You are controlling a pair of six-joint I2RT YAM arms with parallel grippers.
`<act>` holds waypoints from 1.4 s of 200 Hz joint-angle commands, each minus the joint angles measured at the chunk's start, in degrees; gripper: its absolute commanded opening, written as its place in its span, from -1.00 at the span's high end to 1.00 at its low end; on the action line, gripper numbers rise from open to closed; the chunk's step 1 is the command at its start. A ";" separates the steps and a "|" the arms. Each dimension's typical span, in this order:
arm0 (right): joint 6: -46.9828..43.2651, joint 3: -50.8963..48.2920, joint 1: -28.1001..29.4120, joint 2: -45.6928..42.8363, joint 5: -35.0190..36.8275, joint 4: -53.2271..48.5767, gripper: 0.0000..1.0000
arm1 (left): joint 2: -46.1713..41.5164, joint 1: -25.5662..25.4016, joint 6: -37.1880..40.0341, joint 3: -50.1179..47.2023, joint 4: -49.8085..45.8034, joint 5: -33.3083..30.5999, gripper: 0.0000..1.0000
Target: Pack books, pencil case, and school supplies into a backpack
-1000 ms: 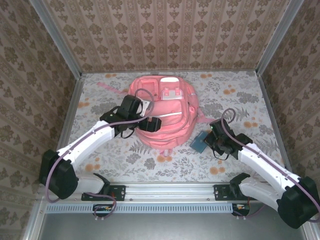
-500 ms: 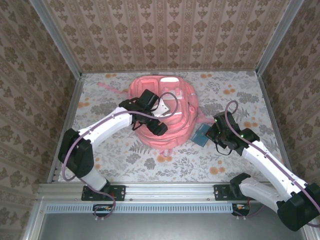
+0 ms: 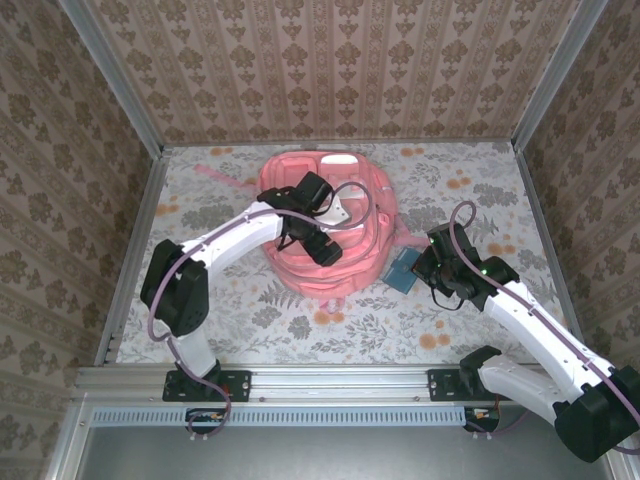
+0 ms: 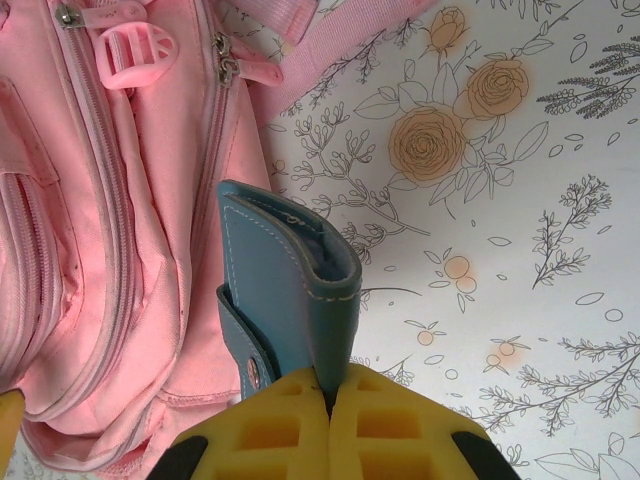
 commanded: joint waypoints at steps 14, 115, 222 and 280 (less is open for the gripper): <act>0.65 1.34 -0.32 0.15 -1.15 -0.09 1.00 | 1.97 -0.04 2.36 3.78 -3.86 -3.01 -0.63; 1.27 1.61 -0.32 1.03 -1.93 1.35 1.00 | -0.76 -0.15 3.35 1.78 -0.69 -11.32 -0.22; 1.93 1.87 -0.31 1.57 -3.26 3.07 1.00 | -8.04 -0.98 11.24 -13.79 24.53 -24.49 0.30; -1.21 4.12 -0.34 -2.52 -3.72 2.93 1.00 | -11.87 -2.49 9.25 -9.37 24.63 -11.89 0.82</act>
